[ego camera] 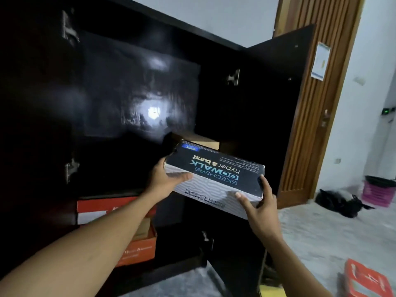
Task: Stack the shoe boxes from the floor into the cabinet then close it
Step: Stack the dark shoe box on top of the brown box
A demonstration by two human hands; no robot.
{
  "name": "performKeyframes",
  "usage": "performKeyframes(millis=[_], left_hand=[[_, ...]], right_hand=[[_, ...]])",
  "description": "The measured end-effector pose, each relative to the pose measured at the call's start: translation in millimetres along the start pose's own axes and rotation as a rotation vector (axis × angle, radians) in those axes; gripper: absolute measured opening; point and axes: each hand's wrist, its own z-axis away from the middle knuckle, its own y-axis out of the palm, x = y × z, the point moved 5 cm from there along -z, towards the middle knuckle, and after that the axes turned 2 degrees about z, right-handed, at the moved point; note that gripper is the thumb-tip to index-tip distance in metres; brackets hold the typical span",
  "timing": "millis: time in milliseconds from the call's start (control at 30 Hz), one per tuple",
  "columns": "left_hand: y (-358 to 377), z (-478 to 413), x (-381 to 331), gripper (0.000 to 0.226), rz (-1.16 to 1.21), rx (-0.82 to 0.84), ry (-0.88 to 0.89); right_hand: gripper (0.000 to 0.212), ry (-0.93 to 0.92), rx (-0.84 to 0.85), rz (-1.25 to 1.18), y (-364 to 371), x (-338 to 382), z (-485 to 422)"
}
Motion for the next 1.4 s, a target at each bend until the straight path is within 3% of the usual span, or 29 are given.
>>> performKeyframes(millis=[167, 233, 367, 500, 667, 933, 1233, 1400], left_hand=[[20, -91, -22, 0.098, -0.116, -0.129, -0.011], [39, -128, -21, 0.1, -0.02, -0.06, -0.076], [86, -167, -21, 0.08, 0.136, 0.159, -0.17], [113, -182, -14, 0.076, 0.124, 0.189, -0.131], [124, -199, 2, 0.099, -0.041, 0.149, -0.038], [135, -237, 31, 0.081, -0.236, 0.065, 0.043], [134, -285, 60, 0.058, -0.346, -0.073, -0.008], [134, -297, 73, 0.067, -0.31, -0.106, -0.003]], right_hand=[[0.081, -0.02, -0.148, -0.059, 28, 13, -71], [0.082, 0.009, -0.187, -0.107, 45, 10, -98], [0.076, -0.012, -0.247, -0.11, 80, -2, -134], [0.067, -0.079, -0.153, -0.064, 113, -15, -165], [0.054, -0.207, 0.029, -0.032, 140, -22, -195], [0.038, -0.27, 0.007, 0.086, 163, -41, -260], [0.051, -0.276, 0.245, 0.266, 221, -68, -305], [0.057, -0.296, 0.265, 0.307, 228, -79, -308]])
